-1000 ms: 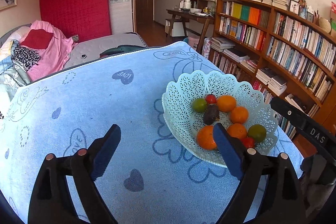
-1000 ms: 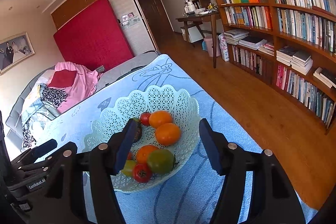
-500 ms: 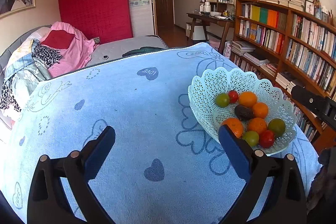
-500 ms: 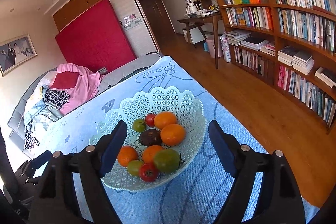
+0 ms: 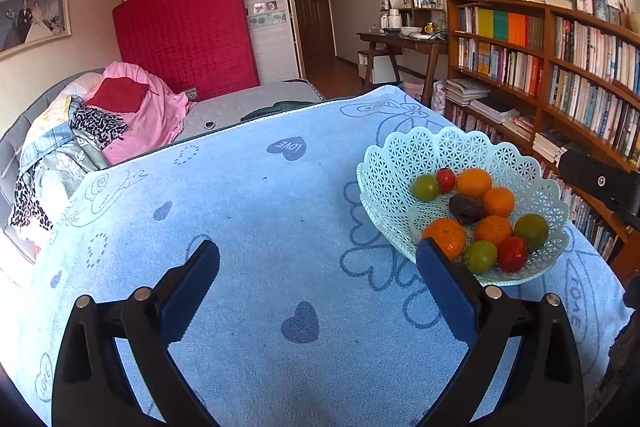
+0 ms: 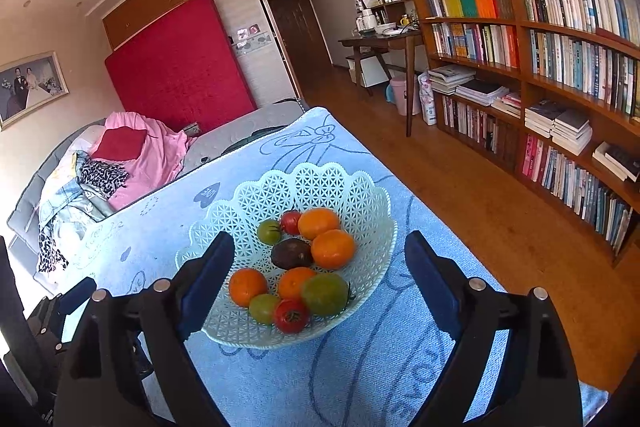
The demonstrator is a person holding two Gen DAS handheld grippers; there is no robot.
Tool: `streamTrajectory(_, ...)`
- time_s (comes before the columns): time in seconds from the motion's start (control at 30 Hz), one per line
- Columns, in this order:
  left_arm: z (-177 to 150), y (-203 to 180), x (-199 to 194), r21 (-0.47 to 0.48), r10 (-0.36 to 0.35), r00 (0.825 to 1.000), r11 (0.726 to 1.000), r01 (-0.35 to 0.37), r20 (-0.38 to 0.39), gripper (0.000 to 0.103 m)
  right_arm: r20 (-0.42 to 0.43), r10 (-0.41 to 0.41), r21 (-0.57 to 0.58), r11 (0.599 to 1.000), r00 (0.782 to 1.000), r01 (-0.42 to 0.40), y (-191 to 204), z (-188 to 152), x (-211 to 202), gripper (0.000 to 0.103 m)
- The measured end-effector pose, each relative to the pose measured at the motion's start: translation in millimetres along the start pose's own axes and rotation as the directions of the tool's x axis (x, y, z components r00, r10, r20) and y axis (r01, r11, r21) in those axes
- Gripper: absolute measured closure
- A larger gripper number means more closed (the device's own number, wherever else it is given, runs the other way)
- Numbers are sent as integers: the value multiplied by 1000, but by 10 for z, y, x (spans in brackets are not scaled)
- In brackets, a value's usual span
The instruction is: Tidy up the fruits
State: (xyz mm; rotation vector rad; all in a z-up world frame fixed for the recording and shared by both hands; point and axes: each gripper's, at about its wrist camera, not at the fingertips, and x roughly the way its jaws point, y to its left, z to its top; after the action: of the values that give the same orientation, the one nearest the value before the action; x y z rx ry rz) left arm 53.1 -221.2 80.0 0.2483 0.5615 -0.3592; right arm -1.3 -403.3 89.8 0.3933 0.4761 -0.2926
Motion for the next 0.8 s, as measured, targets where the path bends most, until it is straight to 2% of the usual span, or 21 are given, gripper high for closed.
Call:
streamTrajectory(0.13, -3, -27, -41, 4, -16, 1000, 1000, 16, 10, 5, 7, -22, -39, 999, 1000, 22, 74, -41, -64, 13)
streamTrajectory(0.23, -1, -36, -66, 4, -17, 1000, 1000, 17, 19, 5, 20, -36, -62, 997, 999, 37, 99, -65, -127, 8)
streamTrajectory(0.33, 3, -20, -68, -6, -16, 1000, 1000, 16, 16, 5, 18, -46, -73, 996, 999, 47, 81, -76, -172, 7)
streamTrajectory(0.7, 26, -11, -164, 3, 55, 996, 998, -55, 77, 5, 4, -69, -110, 992, 998, 69, 63, -127, -224, 6)
streamTrajectory(0.8, 23, -33, -173, 20, 54, 995, 998, -56, 85, 5, -12, -69, -133, 989, 998, 67, 97, -152, -185, 6)
